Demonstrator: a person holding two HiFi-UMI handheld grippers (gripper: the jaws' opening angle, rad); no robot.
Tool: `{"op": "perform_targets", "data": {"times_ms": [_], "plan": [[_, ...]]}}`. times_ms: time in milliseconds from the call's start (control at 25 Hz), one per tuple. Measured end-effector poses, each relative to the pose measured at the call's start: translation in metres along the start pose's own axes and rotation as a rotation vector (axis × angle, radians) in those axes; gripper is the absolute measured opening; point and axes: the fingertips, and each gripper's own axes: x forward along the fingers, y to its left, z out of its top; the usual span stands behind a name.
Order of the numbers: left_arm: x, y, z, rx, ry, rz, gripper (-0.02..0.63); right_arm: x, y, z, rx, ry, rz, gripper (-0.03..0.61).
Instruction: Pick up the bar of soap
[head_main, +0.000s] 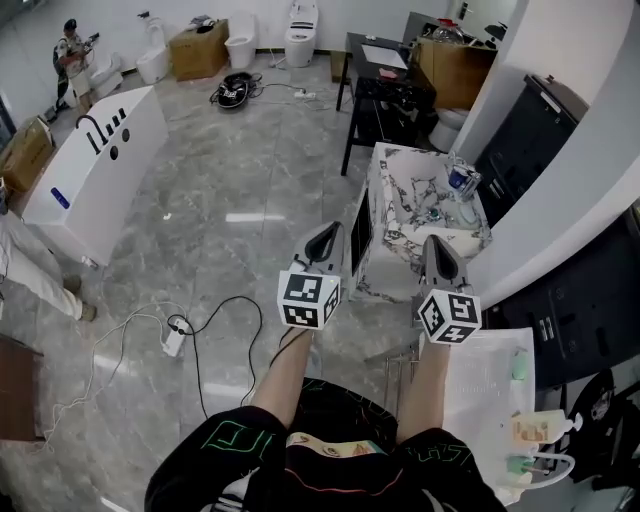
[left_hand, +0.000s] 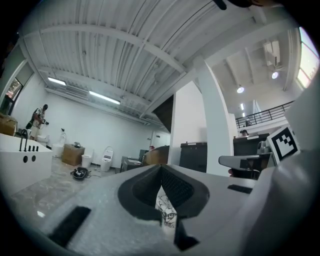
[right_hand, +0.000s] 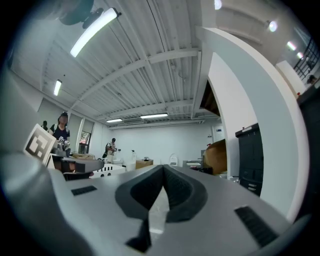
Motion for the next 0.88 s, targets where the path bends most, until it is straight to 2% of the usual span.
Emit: {"op": "perform_targets", "data": {"times_ms": [160,360,520,720,880], "plan": [[0.046,0.018,-0.015,-0.015,0.033,-0.026,0.009,0.045,-0.021,-0.015,0.038,0.026,-0.028,0.005],[0.103,0.057,-0.042,-0.058,0.100,-0.018,0.009,0.120,-0.022,-0.041,0.073,0.075,0.021,0.006],[0.156,0.092,-0.062,-0.065,0.149,-0.015,0.008,0.189,-0.038,-0.061,0.099,0.113,0.027,0.005],[0.213,0.142,-0.064,-0.078,0.165,0.006,0.008,0.261,-0.046,-0.063,0.109,0.120,0.036,0.005],[0.256,0.145,-0.074,-0.086,0.178,-0.011,0.008,0.285,-0.065,-0.078,0.108,0.148,0.033,0.006]]}}
